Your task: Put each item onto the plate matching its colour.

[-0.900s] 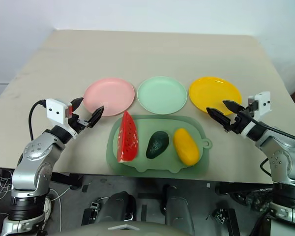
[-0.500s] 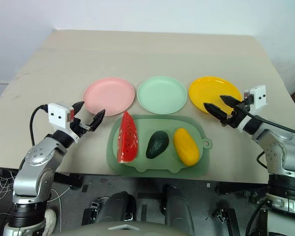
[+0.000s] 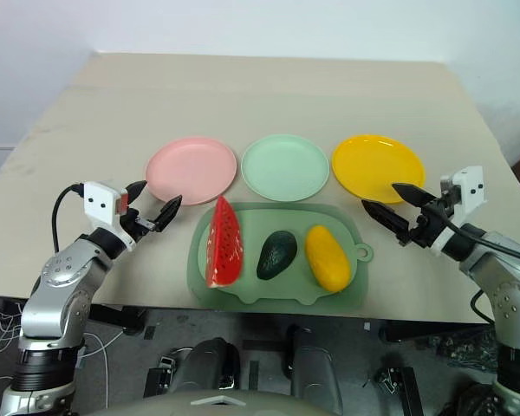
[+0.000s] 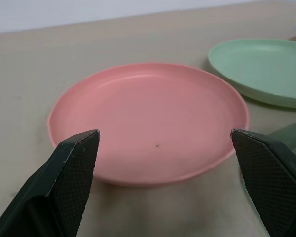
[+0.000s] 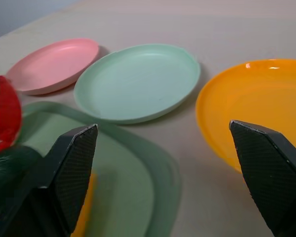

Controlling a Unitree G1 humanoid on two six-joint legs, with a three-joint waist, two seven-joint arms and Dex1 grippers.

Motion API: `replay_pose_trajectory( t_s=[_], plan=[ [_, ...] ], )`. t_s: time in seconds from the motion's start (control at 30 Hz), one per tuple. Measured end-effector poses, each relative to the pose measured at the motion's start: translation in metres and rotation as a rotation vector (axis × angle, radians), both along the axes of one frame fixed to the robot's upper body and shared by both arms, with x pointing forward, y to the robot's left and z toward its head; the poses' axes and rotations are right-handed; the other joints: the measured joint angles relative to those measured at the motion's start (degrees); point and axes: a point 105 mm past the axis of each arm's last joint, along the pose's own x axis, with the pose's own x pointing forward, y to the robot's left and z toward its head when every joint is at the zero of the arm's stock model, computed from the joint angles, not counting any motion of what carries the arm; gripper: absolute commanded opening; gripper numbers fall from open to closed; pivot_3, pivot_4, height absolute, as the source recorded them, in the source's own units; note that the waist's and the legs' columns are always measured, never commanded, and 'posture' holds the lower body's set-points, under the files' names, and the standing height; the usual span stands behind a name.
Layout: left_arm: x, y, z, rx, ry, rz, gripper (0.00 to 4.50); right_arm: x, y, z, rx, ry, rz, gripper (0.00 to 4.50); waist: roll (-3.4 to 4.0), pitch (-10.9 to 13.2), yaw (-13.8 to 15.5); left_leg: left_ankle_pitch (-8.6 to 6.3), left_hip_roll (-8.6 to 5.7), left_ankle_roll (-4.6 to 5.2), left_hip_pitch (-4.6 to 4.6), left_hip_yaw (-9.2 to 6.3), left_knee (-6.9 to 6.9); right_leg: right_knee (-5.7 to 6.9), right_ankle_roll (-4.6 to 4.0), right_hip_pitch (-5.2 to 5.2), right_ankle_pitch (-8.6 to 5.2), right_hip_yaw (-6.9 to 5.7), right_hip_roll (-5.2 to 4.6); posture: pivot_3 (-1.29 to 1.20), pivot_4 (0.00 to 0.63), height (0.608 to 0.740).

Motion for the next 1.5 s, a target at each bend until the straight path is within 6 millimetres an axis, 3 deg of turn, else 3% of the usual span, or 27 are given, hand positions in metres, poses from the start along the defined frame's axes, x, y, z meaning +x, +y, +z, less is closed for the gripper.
replay_pose_trajectory(
  t_s=[0.2, 0.47, 0.83, 1.2, 1.5],
  plan=[
    [0.009, 0.014, -0.014, 0.018, 0.037, 0.017, 4.46, -0.041, 0.037, 0.017, -0.025, 0.039, 0.159, 4.5, -0.05, 0.0, 0.1, 0.0, 0.02, 0.0, -0.02, -0.04, 0.01, -0.01, 0.0, 0.01, 0.0, -0.01, -0.02, 0.0, 0.15, 0.74],
    [0.013, 0.012, -0.012, 0.019, 0.028, 0.0, 4.46, -0.076, 0.08, 0.014, -0.067, 0.205, 0.297, 4.5, -0.12, -0.1, 0.1, -0.01, 0.03, 0.01, -0.03, -0.03, 0.0, -0.03, -0.01, 0.0, -0.01, -0.01, -0.03, 0.0, 0.15, 0.74],
    [0.016, 0.01, -0.009, 0.012, 0.014, -0.003, 4.46, -0.053, 0.078, -0.006, -0.268, 0.309, 0.146, 4.5, -0.16, -0.1, 0.1, -0.02, 0.02, 0.04, -0.1, -0.04, 0.01, -0.08, 0.0, -0.03, -0.01, -0.01, -0.03, 0.0, 0.15, 0.74],
    [0.014, 0.008, -0.007, 0.004, 0.001, 0.011, 4.46, -0.036, 0.077, -0.027, -0.331, 0.429, 0.078, 4.5, -0.17, -0.1, 0.1, -0.02, 0.04, 0.04, -0.13, -0.04, 0.01, -0.1, 0.0, -0.07, -0.01, -0.01, -0.04, 0.0, 0.15, 0.74],
    [0.011, 0.009, -0.011, -0.002, 0.01, 0.031, 4.46, -0.028, 0.089, -0.044, -0.398, 0.454, 0.078, 4.5, -0.17, -0.1, 0.1, -0.03, 0.05, 0.04, -0.16, -0.03, 0.01, -0.1, 0.0, -0.1, -0.01, -0.01, -0.03, 0.0, 0.15, 0.74]
  ],
)
